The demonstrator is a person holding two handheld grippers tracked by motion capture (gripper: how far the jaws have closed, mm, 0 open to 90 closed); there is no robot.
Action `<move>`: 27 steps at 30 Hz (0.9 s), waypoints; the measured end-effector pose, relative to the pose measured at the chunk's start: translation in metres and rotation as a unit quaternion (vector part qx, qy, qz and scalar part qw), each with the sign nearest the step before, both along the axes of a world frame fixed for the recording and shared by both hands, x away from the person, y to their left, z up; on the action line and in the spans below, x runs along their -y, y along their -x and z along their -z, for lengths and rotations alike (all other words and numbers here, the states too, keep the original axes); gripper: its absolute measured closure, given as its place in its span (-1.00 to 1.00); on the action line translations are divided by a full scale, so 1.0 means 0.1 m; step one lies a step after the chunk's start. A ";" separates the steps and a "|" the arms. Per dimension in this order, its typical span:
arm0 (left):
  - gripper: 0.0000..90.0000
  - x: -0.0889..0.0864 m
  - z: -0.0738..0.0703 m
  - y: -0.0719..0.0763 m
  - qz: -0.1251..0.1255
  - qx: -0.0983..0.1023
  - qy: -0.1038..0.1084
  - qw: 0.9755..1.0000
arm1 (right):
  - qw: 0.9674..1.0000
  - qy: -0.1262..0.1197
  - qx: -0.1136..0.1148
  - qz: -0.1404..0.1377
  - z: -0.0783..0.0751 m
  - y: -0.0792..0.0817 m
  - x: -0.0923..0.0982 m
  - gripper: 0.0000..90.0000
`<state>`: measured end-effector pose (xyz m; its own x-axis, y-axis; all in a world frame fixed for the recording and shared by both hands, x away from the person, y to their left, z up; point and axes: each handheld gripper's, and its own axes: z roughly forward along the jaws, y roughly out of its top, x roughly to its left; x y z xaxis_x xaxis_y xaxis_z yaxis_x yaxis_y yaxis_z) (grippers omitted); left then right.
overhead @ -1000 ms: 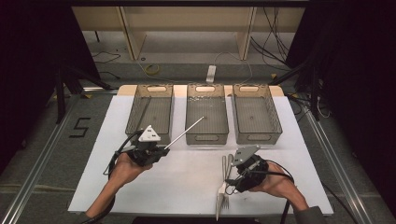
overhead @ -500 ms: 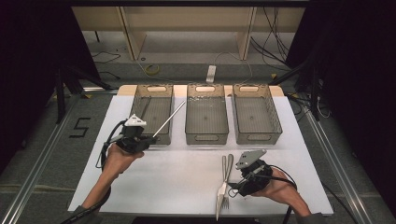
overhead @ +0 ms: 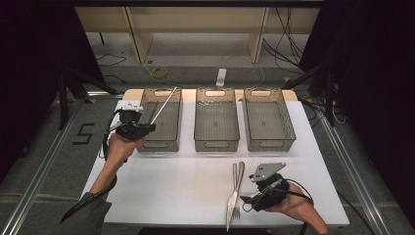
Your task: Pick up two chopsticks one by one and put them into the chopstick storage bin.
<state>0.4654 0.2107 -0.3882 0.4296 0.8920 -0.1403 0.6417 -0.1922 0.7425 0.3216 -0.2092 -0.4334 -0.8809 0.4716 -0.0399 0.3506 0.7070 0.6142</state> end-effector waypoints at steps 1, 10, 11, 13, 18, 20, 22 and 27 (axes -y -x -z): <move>0.89 -0.01 0.00 -0.04 -0.004 -0.002 0.003 1.000 | 1.000 0.000 -0.001 0.001 0.00 0.01 0.00 -0.39; 0.89 -0.07 0.09 -0.29 -0.031 -0.020 -0.001 0.999 | 1.000 -0.004 0.001 0.002 0.01 0.05 0.02 -0.39; 0.89 -0.07 0.10 -0.31 -0.035 -0.021 0.001 0.999 | 1.000 -0.004 0.001 0.002 0.01 0.05 0.02 -0.39; 0.88 -0.07 0.13 -0.34 -0.040 -0.028 0.004 0.999 | 1.000 -0.004 0.000 0.002 0.02 0.05 0.02 -0.39; 0.88 -0.05 0.19 -0.43 -0.058 -0.039 -0.004 0.998 | 1.000 -0.004 -0.003 0.002 0.03 0.06 0.02 -0.42; 0.88 -0.06 0.20 -0.45 -0.063 -0.042 -0.007 0.997 | 1.000 -0.005 -0.003 -0.001 0.02 0.07 0.03 -0.42; 0.88 -0.05 0.21 -0.47 -0.067 -0.044 -0.011 0.997 | 1.000 -0.004 0.000 0.003 0.02 0.08 0.03 -0.42; 0.88 -0.04 0.27 -0.52 -0.075 -0.057 -0.006 0.996 | 1.000 -0.006 0.002 0.003 0.02 0.09 0.03 -0.42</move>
<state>0.5172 0.2150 -0.4152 0.2735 0.9469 -0.1691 0.7444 -0.0971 0.6606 0.3125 -0.2123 -0.4350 -0.8782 0.4768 -0.0371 0.3525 0.6978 0.6235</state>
